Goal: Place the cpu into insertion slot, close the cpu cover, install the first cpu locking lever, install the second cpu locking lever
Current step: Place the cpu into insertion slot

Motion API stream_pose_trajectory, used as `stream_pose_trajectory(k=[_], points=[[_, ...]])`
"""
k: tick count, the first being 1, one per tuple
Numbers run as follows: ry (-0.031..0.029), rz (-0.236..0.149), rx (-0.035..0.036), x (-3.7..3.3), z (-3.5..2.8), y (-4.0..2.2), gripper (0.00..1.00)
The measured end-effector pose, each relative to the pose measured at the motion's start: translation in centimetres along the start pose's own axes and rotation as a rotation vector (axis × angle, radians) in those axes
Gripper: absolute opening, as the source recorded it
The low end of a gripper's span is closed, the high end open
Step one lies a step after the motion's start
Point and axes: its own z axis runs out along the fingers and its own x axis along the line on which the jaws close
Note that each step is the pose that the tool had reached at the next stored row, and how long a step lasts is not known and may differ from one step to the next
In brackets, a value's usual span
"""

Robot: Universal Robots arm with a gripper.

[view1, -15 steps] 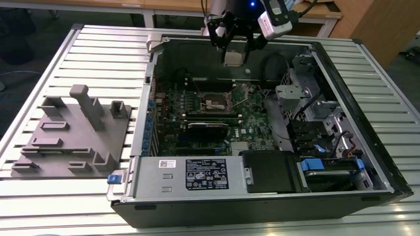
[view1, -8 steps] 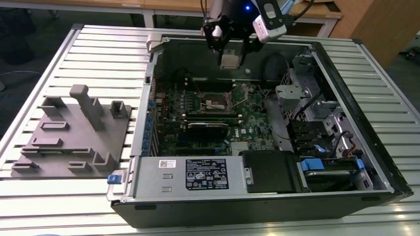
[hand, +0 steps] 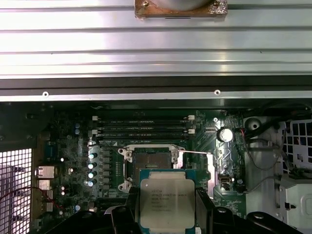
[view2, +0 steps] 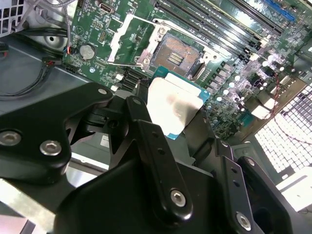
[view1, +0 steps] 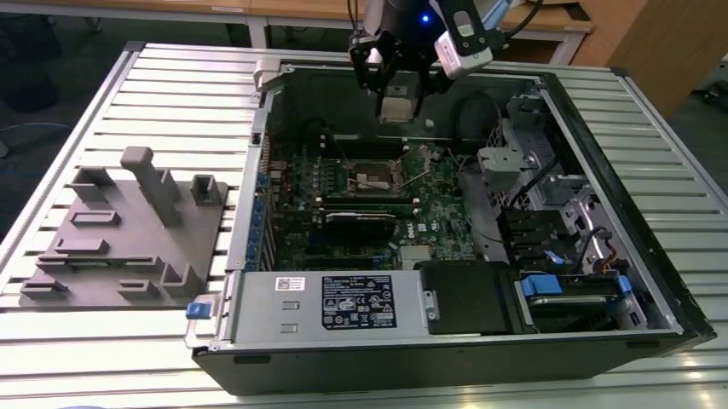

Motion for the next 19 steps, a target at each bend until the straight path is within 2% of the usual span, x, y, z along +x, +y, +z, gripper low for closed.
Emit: stream_pose_trajectory(k=[4,9,19], points=[[-0.0008,0.000,0.0000,0.01,0.02,0.00,0.54],[-0.0008,0.000,0.0001,0.00,0.41,-0.03,0.54],[-0.0013,0.006,0.0000,0.00,0.44,-0.04,0.54]])
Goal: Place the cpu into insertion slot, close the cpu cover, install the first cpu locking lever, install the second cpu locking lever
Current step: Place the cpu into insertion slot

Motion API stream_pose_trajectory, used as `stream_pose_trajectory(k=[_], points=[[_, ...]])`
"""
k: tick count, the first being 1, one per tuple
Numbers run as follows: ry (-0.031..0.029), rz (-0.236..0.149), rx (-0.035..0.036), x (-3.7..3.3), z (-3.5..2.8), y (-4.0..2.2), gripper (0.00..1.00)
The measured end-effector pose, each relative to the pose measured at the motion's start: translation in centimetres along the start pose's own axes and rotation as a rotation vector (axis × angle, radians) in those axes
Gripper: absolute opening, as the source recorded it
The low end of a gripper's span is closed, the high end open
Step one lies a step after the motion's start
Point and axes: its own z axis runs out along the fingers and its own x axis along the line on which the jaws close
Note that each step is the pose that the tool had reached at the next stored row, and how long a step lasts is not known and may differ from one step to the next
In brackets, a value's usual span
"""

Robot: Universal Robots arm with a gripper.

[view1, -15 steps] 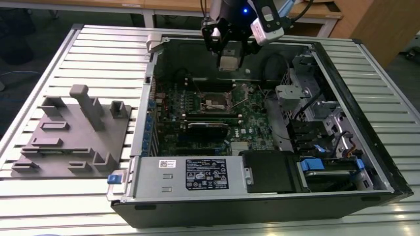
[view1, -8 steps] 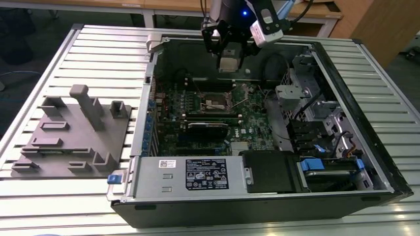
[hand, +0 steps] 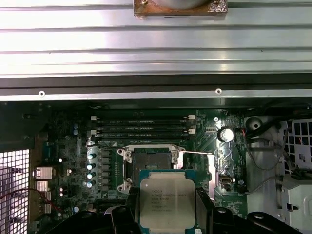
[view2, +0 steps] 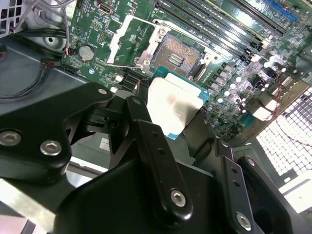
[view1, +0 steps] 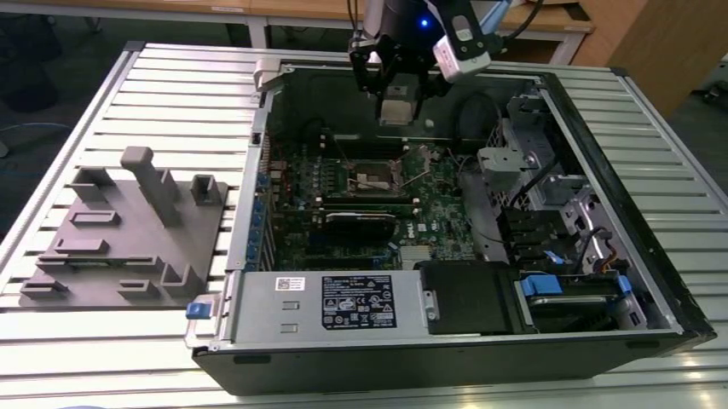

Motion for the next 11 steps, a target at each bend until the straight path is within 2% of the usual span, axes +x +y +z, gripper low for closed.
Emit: stream_pose_trajectory(k=[4,11], points=[[-0.0024,0.030,-0.0004,0.00,0.06,0.00,0.54],[-0.0105,0.134,-0.0017,0.00,0.19,-0.02,0.54]])
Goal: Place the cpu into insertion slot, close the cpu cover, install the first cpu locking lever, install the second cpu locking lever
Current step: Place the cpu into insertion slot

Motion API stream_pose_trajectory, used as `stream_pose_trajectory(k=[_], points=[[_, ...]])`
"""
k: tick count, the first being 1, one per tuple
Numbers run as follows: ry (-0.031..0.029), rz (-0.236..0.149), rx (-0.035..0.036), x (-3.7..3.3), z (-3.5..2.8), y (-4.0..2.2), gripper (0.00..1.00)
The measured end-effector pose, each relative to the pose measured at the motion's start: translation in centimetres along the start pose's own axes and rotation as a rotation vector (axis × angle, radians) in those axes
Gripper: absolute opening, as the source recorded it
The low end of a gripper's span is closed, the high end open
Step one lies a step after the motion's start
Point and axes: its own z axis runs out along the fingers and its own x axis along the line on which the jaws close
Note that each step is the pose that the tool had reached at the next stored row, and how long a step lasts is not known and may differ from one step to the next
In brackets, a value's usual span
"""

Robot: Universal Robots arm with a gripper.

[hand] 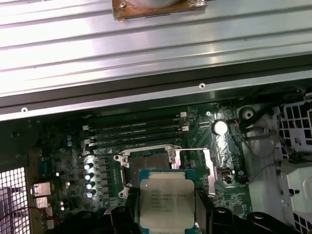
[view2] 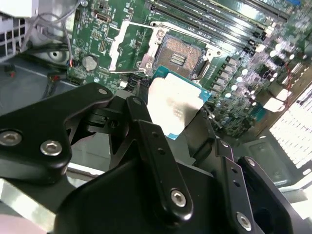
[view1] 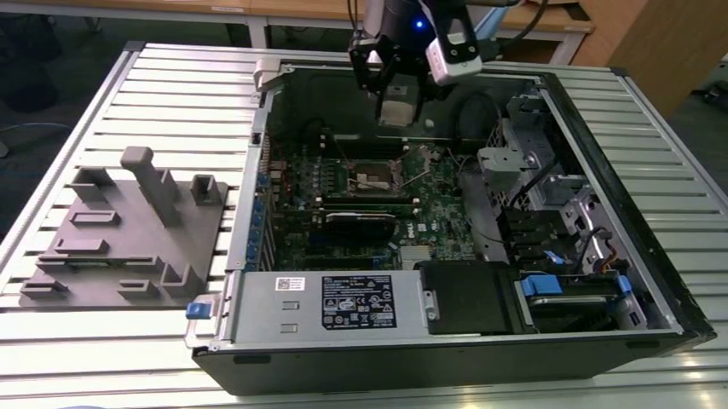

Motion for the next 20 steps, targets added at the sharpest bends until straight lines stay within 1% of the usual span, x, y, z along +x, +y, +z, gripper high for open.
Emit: stream_pose_trajectory(k=[3,8,13,16,20], points=[[-0.0031,0.038,-0.0005,0.00,0.03,0.00,0.54],[-0.0064,0.079,-0.0014,0.00,0.09,0.00,0.54],[-0.0123,0.155,-0.0021,0.00,0.18,-0.01,0.54],[-0.0153,0.193,-0.0027,0.00,0.21,-0.02,0.54],[-0.0178,0.224,-0.0031,0.00,0.24,-0.02,0.54]])
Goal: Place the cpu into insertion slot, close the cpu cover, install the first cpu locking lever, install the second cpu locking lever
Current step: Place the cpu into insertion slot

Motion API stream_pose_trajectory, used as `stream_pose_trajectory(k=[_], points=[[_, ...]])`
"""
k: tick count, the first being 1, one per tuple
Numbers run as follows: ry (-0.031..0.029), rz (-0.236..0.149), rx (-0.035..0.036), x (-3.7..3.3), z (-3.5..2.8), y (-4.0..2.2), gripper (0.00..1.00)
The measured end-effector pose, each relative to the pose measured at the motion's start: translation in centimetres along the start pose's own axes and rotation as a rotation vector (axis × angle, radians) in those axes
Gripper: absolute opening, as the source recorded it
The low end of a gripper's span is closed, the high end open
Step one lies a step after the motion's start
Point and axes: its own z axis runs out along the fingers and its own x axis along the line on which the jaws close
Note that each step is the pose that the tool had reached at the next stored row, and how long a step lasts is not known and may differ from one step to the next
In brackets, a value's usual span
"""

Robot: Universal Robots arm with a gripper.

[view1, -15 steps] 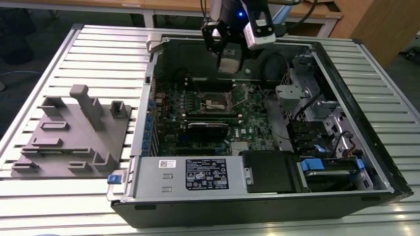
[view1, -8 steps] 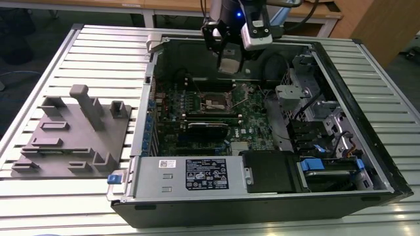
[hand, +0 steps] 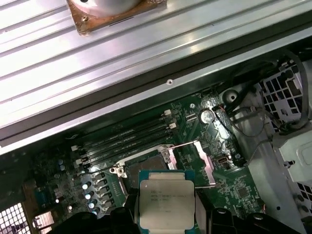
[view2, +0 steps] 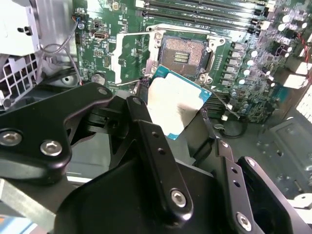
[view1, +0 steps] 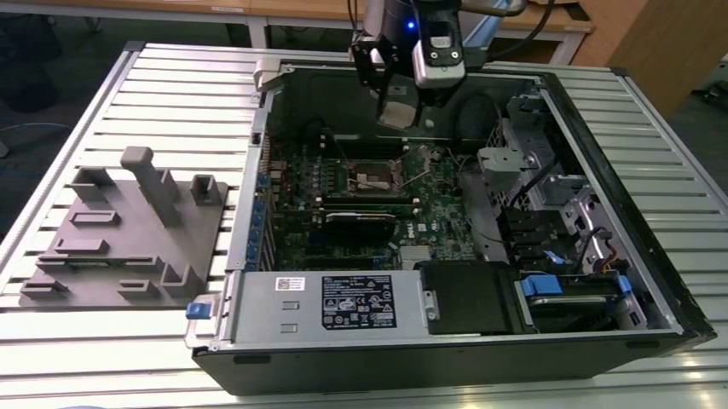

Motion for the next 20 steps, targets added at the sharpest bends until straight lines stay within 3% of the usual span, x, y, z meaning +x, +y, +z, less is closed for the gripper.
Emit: stream_pose_trajectory(k=[3,12,17,20], points=[[-0.0015,0.019,-0.0003,0.00,0.02,0.00,0.54],[-0.0020,0.025,-0.0005,0.00,0.03,0.00,0.54],[-0.0060,0.076,-0.0010,0.00,0.09,-0.01,0.54],[-0.0065,0.081,-0.0011,0.00,0.09,-0.01,0.54]])
